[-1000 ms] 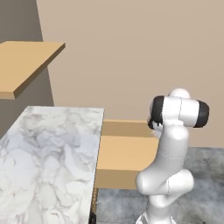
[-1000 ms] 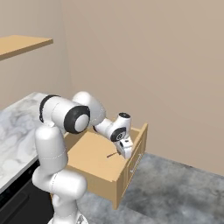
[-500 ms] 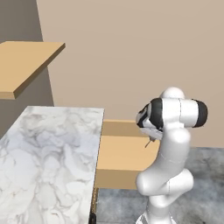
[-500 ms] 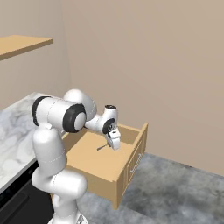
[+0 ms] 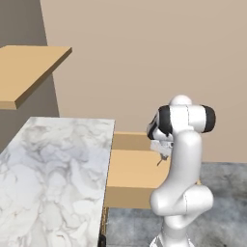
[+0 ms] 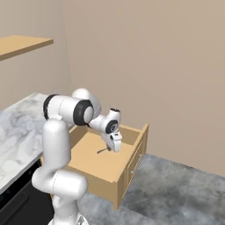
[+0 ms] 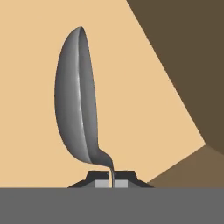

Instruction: Organize the utensils by type. Pick up the wooden spoons from the counter and place them in the open cabinet. Then pick up the metallic utensils from the counter and place them in the open drawer.

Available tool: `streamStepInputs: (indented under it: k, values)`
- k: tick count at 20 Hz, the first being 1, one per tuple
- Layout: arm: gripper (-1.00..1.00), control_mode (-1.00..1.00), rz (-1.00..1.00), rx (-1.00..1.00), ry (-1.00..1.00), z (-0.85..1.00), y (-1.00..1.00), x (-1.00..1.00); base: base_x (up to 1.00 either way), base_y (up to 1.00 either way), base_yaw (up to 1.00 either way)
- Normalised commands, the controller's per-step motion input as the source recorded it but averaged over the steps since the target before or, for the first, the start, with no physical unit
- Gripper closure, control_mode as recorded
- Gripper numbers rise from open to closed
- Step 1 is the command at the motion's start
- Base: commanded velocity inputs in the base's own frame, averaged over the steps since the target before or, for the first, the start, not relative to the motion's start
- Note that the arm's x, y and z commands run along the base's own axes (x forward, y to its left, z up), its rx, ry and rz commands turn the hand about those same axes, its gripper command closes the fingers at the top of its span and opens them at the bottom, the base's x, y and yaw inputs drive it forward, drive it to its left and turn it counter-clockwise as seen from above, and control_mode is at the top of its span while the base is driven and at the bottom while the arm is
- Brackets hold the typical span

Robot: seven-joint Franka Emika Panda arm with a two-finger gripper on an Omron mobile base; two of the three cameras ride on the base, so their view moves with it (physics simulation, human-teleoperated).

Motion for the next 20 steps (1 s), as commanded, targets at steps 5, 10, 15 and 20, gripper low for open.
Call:
streamStepInputs:
  k: [5, 10, 15, 20]
  values:
    - [1.00, -1.00, 0.06, 0.13, 0.00, -0.40, 0.03, 0.24, 0.00, 0.00, 0.00]
    - [1.00, -1.00, 0.01, 0.01, 0.00, -0.44, 0.21, 0.02, 0.00, 0.00, 0.00]
    - [1.00, -1.00, 0.00, -0.02, 0.00, -0.31, 0.17, 0.20, 0.00, 0.00, 0.00]
    - [1.00, -1.00, 0.00, -0.01, 0.00, -0.28, 0.10, 0.23, 0.00, 0.00, 0.00]
